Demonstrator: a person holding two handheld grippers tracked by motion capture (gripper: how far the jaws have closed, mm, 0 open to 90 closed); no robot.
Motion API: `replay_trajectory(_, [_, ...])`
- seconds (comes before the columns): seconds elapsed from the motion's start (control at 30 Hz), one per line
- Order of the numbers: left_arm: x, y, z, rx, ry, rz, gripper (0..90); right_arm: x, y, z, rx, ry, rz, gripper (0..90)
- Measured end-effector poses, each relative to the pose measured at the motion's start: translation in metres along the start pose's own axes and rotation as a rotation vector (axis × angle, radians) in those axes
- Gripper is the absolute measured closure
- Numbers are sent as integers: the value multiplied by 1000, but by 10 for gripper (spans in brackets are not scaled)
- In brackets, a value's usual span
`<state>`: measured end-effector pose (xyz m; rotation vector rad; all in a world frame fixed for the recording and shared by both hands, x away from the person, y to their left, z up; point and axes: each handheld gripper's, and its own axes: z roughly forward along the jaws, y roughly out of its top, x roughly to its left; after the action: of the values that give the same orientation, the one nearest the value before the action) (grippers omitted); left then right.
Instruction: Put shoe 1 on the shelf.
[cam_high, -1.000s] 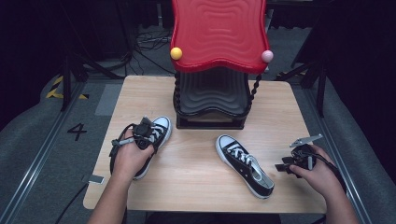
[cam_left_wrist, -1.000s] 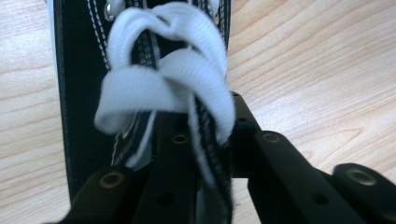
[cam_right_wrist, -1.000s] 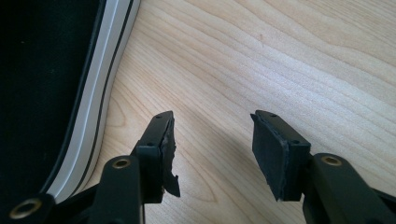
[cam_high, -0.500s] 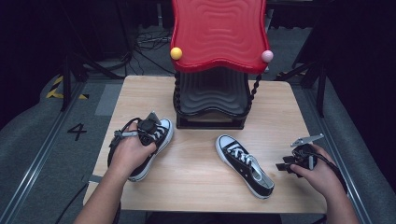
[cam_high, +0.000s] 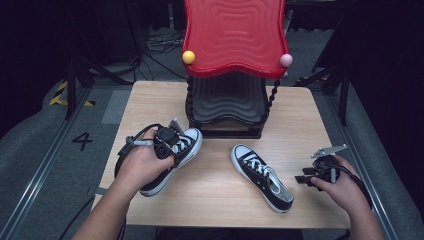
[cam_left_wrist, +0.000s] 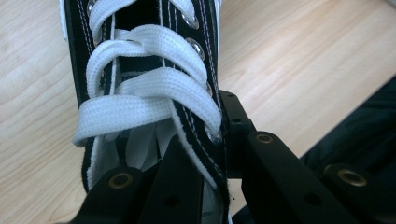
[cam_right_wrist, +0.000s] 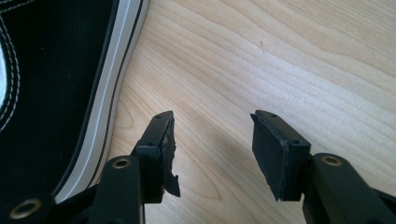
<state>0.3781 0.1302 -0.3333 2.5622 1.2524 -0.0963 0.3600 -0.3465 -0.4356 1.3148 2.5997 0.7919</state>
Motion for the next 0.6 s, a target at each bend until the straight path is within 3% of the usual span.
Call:
replay_trajectory(0.2, [-13, 11, -10, 0, -10, 76, 874, 0, -6, -1, 8, 0, 14, 503])
replay_trajectory(0.3, [-18, 17, -14, -19, -33, 92, 874, -1, -9, -3, 4, -1, 18, 504])
replay_trajectory(0.6, [-31, 43, -29, -54, -5, 143, 873, -1, -17, -7, -2, -4, 36, 503])
